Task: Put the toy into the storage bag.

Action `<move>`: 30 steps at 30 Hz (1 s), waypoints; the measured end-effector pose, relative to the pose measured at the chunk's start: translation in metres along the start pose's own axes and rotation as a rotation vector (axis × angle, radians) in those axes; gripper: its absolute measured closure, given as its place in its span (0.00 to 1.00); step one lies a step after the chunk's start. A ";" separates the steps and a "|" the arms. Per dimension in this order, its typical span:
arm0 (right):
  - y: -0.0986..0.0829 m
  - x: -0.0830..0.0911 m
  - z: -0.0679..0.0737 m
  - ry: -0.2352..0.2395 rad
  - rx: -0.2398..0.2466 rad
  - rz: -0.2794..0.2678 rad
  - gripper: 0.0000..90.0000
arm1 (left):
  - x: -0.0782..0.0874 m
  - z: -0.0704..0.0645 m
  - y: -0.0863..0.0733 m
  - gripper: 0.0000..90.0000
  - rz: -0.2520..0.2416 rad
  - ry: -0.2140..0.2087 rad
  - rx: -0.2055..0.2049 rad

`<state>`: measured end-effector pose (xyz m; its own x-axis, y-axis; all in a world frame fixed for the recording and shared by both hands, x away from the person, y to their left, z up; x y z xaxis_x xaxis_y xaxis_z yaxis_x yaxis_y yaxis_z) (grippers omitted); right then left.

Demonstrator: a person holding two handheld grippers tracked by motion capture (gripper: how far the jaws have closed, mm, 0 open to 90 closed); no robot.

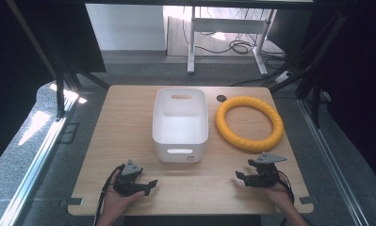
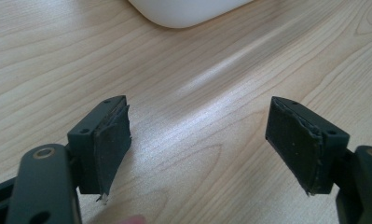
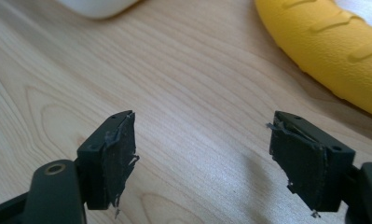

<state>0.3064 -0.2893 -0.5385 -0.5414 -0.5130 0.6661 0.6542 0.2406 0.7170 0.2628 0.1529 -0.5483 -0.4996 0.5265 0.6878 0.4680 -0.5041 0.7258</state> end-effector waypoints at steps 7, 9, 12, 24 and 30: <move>-0.004 0.000 0.008 -0.003 0.069 0.028 0.29 | -0.005 -0.007 0.001 0.25 0.020 -0.013 -0.024; -0.004 0.001 0.011 0.001 0.077 0.028 0.30 | -0.004 -0.008 0.002 0.25 0.017 -0.017 -0.030; 0.002 0.003 0.015 0.031 0.065 0.012 0.30 | -0.006 -0.009 0.003 0.25 0.028 -0.018 -0.030; 0.018 0.003 0.017 0.048 0.163 0.074 0.33 | -0.007 -0.013 0.006 0.26 0.031 -0.029 -0.039; 0.056 0.006 0.009 0.035 0.169 0.099 0.33 | -0.004 -0.013 0.008 0.26 0.018 -0.023 -0.041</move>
Point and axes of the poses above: each handheld gripper's, and its own axes: x roughly backward along the jaws, y roughly out of its top, z roughly to its left, the point moved 2 cm from there along -x, roughly forward along the jaws, and after that the axes turned 13 degrees about -x, right-handed, at the moved point
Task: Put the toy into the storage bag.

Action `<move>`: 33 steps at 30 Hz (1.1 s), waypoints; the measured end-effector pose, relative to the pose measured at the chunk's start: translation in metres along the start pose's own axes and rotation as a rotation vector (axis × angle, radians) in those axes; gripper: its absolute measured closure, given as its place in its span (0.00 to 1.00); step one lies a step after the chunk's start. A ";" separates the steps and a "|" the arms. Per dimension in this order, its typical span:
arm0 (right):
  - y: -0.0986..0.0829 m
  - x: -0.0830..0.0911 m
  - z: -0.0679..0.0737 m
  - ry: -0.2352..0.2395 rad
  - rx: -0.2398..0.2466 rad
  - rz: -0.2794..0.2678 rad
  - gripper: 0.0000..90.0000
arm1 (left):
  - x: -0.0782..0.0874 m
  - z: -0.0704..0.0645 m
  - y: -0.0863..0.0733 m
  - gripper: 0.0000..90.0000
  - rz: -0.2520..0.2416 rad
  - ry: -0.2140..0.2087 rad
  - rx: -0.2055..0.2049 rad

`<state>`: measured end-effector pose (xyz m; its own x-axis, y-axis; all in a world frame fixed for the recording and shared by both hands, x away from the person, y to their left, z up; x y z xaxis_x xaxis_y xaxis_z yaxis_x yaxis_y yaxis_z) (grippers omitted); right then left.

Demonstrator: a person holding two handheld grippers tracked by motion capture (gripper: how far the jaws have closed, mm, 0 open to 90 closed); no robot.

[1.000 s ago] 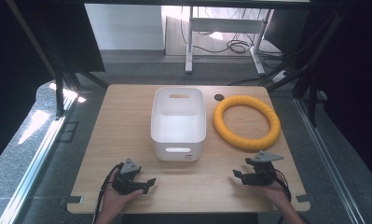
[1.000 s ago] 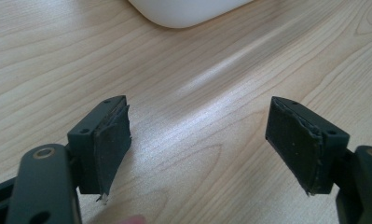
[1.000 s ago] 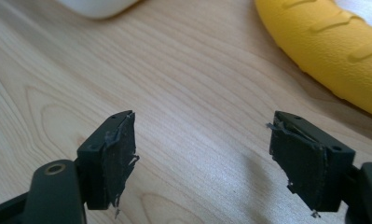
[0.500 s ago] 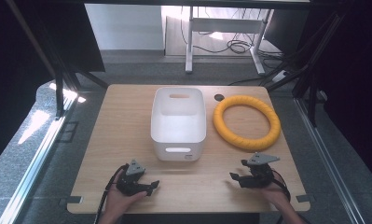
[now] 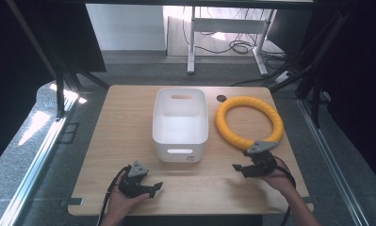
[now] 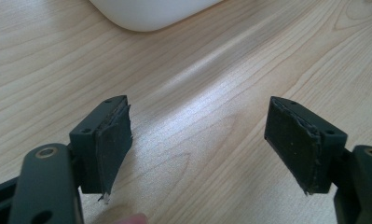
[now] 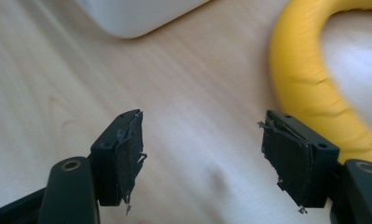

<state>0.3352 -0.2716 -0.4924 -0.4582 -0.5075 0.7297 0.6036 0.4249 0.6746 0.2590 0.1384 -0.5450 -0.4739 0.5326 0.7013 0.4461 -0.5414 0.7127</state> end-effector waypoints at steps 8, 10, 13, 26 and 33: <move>0.041 -0.015 -0.036 -0.042 0.035 0.158 0.31 | -0.002 0.000 0.000 0.26 0.007 -0.001 0.002; 0.046 -0.021 -0.045 -0.055 0.046 0.201 0.31 | -0.002 0.000 0.000 0.26 0.009 -0.002 -0.003; 0.052 -0.030 -0.057 -0.063 0.036 0.240 0.31 | -0.003 0.000 -0.001 0.26 0.011 -0.004 -0.003; 0.055 -0.055 -0.074 -0.087 0.046 0.350 0.33 | -0.004 -0.002 0.000 0.26 0.017 -0.010 -0.006; 0.051 -0.066 -0.078 -0.091 0.060 0.394 0.33 | -0.005 -0.001 -0.001 0.26 0.016 -0.009 -0.010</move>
Point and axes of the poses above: each handheld gripper's, and its own axes: x roughly backward along the jaws, y roughly out of its top, z roughly to its left, the point moved 2 cm from there along -x, roughly forward along the jaws, and after that the axes turned 13 degrees about -x, right-handed, at the moved point
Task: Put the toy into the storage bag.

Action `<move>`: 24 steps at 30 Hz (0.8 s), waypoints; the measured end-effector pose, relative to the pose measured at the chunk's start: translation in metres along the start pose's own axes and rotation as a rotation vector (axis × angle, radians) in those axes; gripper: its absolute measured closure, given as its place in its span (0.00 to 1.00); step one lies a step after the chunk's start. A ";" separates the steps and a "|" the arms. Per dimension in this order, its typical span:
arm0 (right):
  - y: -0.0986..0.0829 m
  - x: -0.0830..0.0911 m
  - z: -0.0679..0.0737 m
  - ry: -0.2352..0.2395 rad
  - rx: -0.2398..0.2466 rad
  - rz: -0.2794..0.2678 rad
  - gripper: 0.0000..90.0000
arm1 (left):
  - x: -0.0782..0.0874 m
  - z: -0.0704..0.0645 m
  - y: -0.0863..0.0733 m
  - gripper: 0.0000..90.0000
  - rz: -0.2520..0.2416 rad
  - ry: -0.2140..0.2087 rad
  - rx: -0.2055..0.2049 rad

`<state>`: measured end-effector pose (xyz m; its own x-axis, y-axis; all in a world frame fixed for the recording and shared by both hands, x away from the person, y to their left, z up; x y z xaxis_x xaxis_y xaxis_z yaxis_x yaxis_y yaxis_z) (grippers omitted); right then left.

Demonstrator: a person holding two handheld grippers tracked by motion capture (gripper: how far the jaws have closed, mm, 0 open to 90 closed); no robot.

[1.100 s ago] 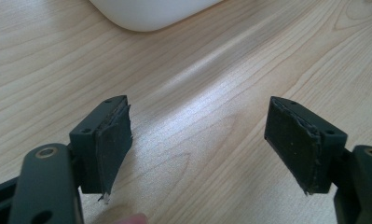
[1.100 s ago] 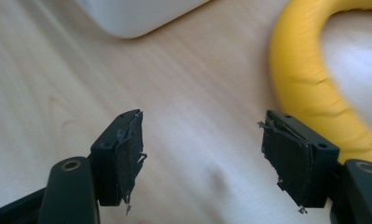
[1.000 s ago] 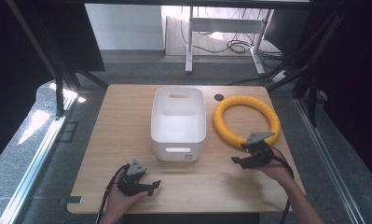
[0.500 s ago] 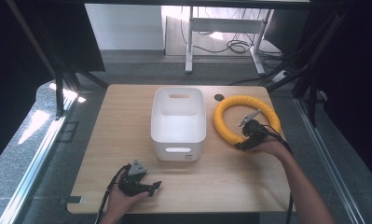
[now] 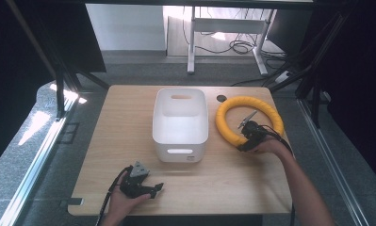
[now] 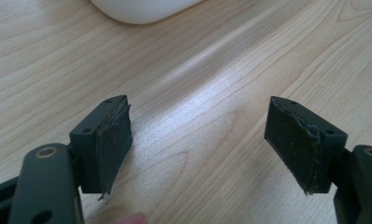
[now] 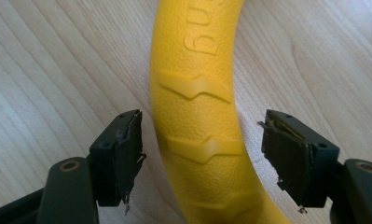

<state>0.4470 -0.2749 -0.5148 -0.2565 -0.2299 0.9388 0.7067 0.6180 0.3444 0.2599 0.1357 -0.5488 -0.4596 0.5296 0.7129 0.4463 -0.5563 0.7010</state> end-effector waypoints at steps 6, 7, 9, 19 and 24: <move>0.000 -0.010 -0.002 0.013 0.012 0.035 0.34 | 0.000 0.000 0.000 0.26 -0.001 0.000 -0.002; 0.000 -0.011 -0.003 0.018 0.010 0.038 0.33 | 0.000 0.000 0.000 0.26 -0.003 -0.001 -0.002; 0.002 -0.013 -0.005 0.032 -0.005 0.030 0.33 | 0.000 0.000 0.000 0.26 -0.003 -0.003 0.001; 0.007 -0.013 -0.004 0.068 0.019 0.064 0.49 | -0.001 -0.001 0.000 0.26 0.000 -0.005 -0.007; 0.010 -0.012 -0.004 0.062 0.023 0.086 0.53 | -0.001 -0.001 0.000 0.26 -0.001 -0.005 -0.010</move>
Point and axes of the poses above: each handheld gripper's, and its own axes: x roughly backward along the jaws, y roughly out of its top, z roughly to its left, the point moved 2 cm from there along -x, roughly forward along the jaws, and after that the axes turned 13 degrees about -x, right-handed, at the moved point
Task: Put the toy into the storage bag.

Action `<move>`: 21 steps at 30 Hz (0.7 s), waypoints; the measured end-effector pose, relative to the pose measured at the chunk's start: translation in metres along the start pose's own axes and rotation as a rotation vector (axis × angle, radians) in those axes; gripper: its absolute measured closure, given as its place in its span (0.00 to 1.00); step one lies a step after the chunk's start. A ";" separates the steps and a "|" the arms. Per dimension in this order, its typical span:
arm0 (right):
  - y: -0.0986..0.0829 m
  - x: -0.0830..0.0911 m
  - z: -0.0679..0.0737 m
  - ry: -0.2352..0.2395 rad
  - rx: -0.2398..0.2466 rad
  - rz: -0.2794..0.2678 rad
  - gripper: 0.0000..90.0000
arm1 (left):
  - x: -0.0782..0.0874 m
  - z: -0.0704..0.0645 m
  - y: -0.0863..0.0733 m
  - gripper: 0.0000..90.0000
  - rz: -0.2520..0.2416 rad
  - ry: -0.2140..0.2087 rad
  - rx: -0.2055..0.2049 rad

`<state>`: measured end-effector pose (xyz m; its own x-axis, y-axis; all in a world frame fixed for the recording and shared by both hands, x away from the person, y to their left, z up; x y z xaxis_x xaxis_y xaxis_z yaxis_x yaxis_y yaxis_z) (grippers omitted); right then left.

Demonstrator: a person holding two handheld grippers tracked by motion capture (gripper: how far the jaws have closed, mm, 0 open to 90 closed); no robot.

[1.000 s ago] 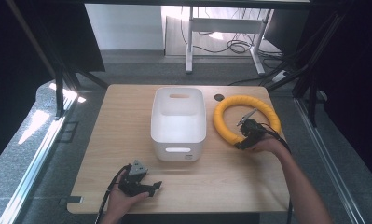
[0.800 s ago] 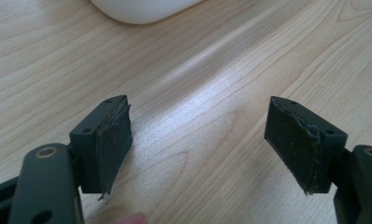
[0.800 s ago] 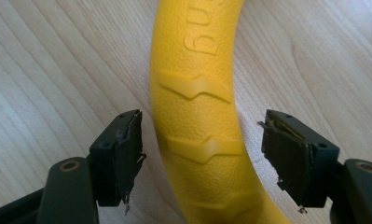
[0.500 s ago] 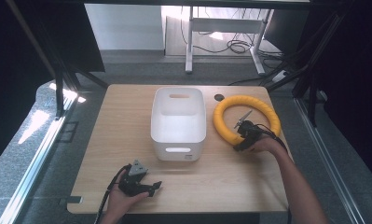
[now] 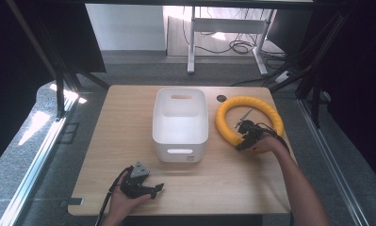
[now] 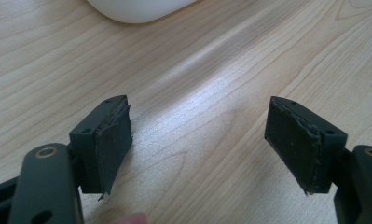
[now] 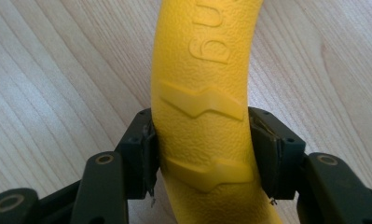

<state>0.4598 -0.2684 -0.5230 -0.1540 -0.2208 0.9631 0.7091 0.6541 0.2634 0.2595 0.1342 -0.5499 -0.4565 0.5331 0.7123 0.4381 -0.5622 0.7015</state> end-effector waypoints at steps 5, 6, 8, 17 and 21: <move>0.000 0.000 0.000 0.005 0.010 0.004 0.54 | -0.001 -0.001 0.000 0.26 0.002 -0.001 -0.001; 0.000 0.000 0.000 0.006 0.010 0.003 0.54 | -0.001 -0.002 0.000 0.26 0.003 -0.001 -0.001; 0.000 0.000 0.000 0.006 0.009 0.003 0.54 | -0.002 -0.002 0.000 0.26 0.004 -0.002 -0.001; 0.002 0.001 0.000 0.032 0.017 -0.013 0.55 | -0.002 0.000 -0.001 0.26 0.004 -0.002 0.005; 0.004 0.007 0.000 0.058 -0.003 -0.046 0.56 | -0.002 0.000 -0.001 0.26 0.002 0.001 0.005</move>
<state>0.4613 -0.2671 -0.5154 -0.1461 -0.2923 0.9451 0.7040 0.6404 0.3069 0.2596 0.1335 -0.5519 -0.4563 0.5314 0.7138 0.4426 -0.5604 0.7001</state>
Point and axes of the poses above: each handheld gripper's, and its own axes: x roughly backward along the jaws, y roughly out of its top, z roughly to its left, the point moved 2 cm from there along -x, roughly forward along the jaws, and after that the axes turned 13 degrees about -x, right-handed, at the moved point
